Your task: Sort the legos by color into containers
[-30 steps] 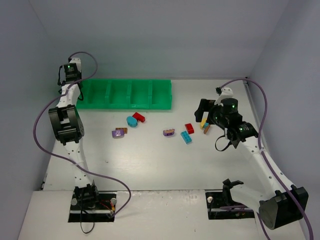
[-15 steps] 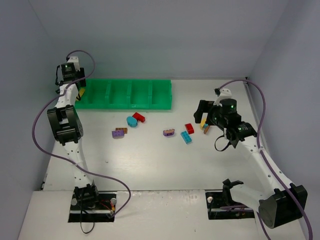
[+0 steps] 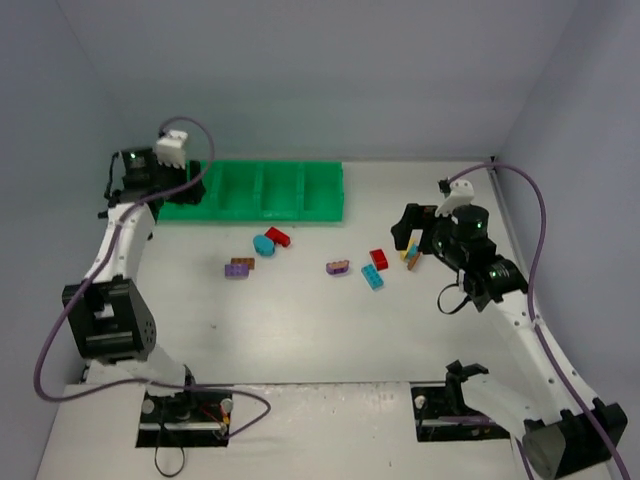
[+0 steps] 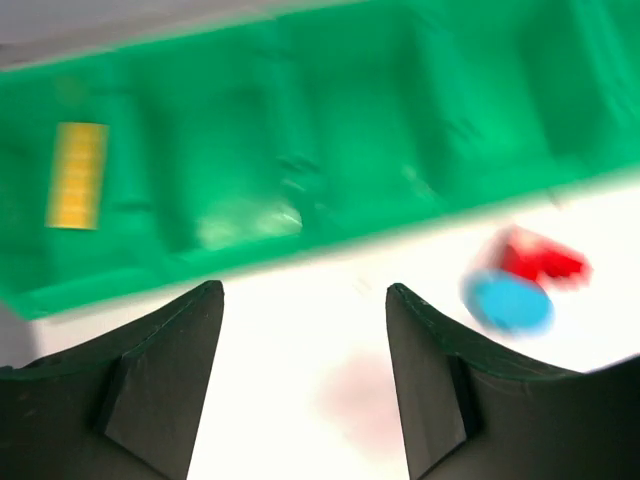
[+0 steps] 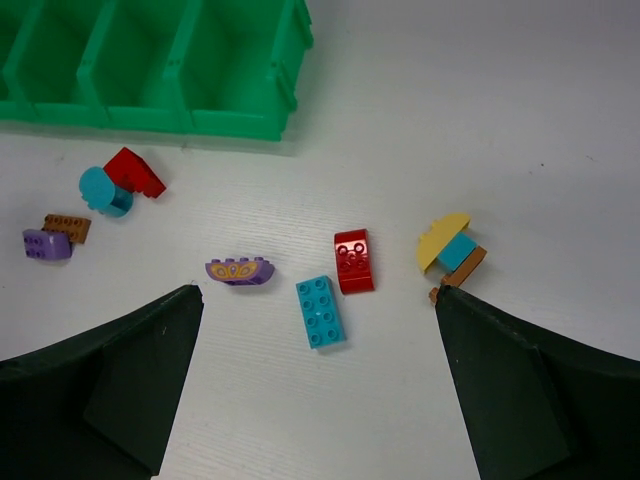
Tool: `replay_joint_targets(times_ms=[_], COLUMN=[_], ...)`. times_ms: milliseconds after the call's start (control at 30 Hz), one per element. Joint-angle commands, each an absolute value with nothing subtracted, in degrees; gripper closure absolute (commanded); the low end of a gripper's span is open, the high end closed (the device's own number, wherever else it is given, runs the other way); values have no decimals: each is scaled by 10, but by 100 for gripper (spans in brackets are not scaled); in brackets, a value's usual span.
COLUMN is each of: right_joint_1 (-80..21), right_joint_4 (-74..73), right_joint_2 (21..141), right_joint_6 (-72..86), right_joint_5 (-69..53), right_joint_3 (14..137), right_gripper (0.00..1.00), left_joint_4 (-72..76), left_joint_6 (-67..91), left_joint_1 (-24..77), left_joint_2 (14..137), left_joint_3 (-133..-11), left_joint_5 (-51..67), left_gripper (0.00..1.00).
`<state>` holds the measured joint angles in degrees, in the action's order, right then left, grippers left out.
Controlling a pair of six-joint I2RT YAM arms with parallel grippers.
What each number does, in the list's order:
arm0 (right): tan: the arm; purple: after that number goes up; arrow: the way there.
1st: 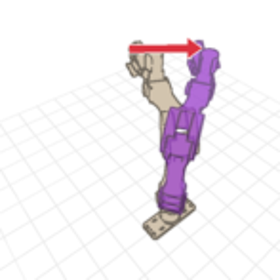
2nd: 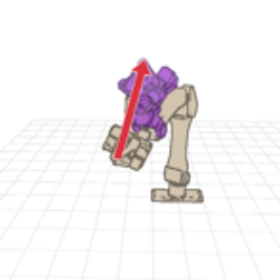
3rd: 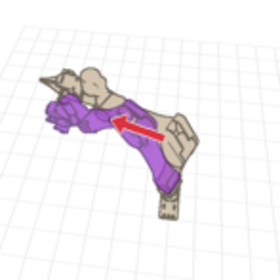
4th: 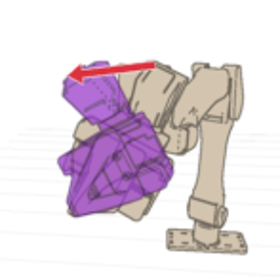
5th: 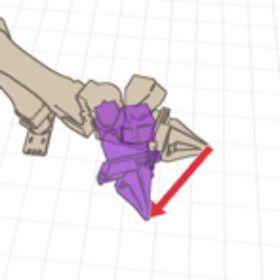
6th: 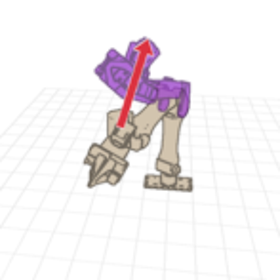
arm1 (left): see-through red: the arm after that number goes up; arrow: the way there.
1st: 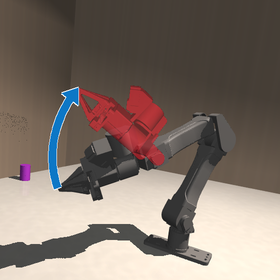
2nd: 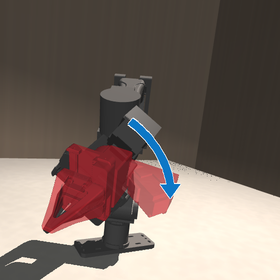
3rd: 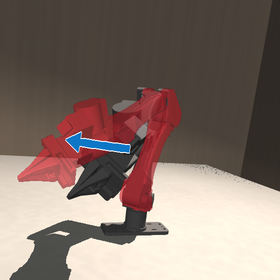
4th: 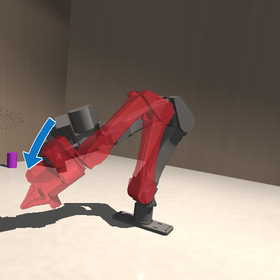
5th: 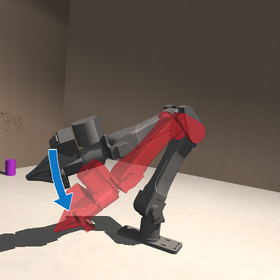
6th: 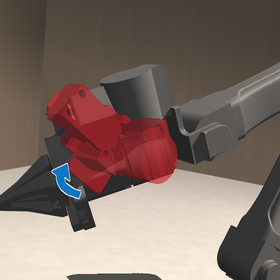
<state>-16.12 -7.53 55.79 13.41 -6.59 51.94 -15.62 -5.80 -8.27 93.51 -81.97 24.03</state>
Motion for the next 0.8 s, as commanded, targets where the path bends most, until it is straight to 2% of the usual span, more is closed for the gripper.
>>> replay_joint_targets(times_ms=[0, 33, 167, 333, 533, 767], right_joint_1=[-161, -161, -161, -162, -162, -162], right_joint_4=[-42, -42, -42, -44, -54, -62], right_joint_2=[532, 525, 516, 495, 475, 462], right_joint_6=[129, 133, 140, 144, 148, 144], right_joint_5=[-98, -106, -123, -145, -156, -153], right_joint_3=[514, 510, 505, 501, 492, 489], right_gripper=[1, 1, 0, 0, 0, 0], left_joint_4=[-232, -279, -287, -301, -296, -287], left_joint_6=[-150, -171, -181, -185, -189, -185], left_joint_1=[-16, 25, 93, 139, 147, 149], left_joint_2=[887, 884, 884, 903, 953, 958], left_joint_3=[-757, -738, -688, -669, -675, -659], left_joint_5=[285, 268, 234, 193, 136, 92], left_gripper=[40, 40, 40, 39, 39, 38])
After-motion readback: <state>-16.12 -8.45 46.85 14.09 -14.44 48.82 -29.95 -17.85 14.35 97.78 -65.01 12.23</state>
